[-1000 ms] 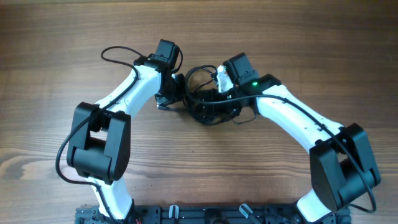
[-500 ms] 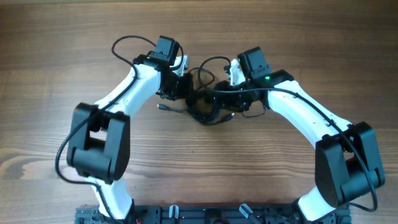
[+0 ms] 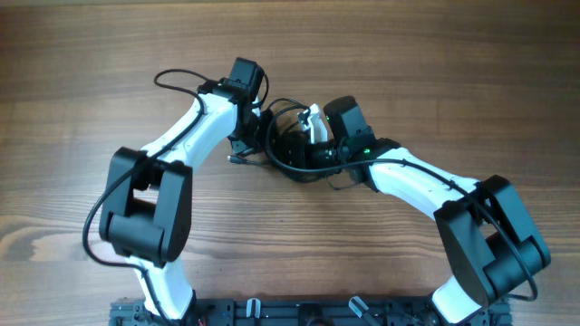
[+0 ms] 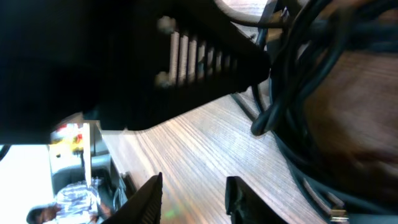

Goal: Untangle cables

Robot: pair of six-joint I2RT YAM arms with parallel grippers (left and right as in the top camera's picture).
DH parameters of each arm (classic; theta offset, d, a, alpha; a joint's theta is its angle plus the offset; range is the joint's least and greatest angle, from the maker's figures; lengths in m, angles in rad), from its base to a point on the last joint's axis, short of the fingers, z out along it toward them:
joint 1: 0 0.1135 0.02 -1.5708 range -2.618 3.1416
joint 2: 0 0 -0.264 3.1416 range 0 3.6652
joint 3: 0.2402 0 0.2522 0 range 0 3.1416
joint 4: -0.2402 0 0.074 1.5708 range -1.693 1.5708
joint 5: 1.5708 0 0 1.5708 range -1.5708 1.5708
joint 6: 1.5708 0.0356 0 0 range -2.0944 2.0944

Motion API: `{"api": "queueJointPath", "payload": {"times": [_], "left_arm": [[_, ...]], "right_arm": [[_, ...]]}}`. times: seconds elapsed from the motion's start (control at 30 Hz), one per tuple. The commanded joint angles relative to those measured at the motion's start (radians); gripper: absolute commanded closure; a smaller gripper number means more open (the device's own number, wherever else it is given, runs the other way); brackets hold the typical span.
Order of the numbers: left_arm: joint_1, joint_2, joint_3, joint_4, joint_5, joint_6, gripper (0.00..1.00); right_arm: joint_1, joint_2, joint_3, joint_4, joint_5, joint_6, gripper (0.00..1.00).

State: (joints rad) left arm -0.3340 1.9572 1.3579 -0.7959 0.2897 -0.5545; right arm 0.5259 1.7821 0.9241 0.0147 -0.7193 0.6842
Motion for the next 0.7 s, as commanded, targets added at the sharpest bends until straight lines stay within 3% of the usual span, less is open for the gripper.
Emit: {"api": "queueJointPath", "payload": {"times": [0.0, 0.1, 0.23, 0.37, 0.5, 0.53, 0.6, 0.67], "left_arm": [[-0.005, -0.101, 0.0, 0.06, 0.033, 0.087, 0.96], [-0.009, -0.059, 0.0, 0.061, 0.084, 0.262, 0.96], [-0.009, 0.035, 0.0, 0.073, 0.104, 0.295, 0.96], [-0.009, 0.055, 0.0, 0.08, 0.099, 0.297, 0.96], [-0.009, 0.078, -0.002, 0.095, 0.098, 0.297, 0.96], [-0.009, 0.088, -0.002, 0.095, 0.099, 0.296, 0.96], [-0.009, 0.098, -0.002, 0.094, 0.099, 0.296, 0.96], [-0.009, 0.098, -0.002, 0.095, 0.099, 0.296, 0.96]], "right_arm": [[0.005, 0.011, 0.0, -0.018, 0.135, 0.095, 0.65], [0.004, 0.019, -0.001, -0.049, 0.17, 0.08, 0.65], [0.005, 0.079, -0.001, 0.01, 0.135, 0.076, 0.67], [0.005, 0.156, -0.001, 0.083, 0.11, 0.082, 0.85], [0.004, 0.156, -0.001, 0.097, 0.114, 0.079, 0.96], [0.004, 0.156, -0.001, 0.097, 0.124, 0.078, 0.96], [0.004, 0.156, -0.001, 0.097, 0.153, 0.079, 0.8], [0.004, 0.156, -0.001, 0.098, 0.197, 0.105, 0.79]]}}
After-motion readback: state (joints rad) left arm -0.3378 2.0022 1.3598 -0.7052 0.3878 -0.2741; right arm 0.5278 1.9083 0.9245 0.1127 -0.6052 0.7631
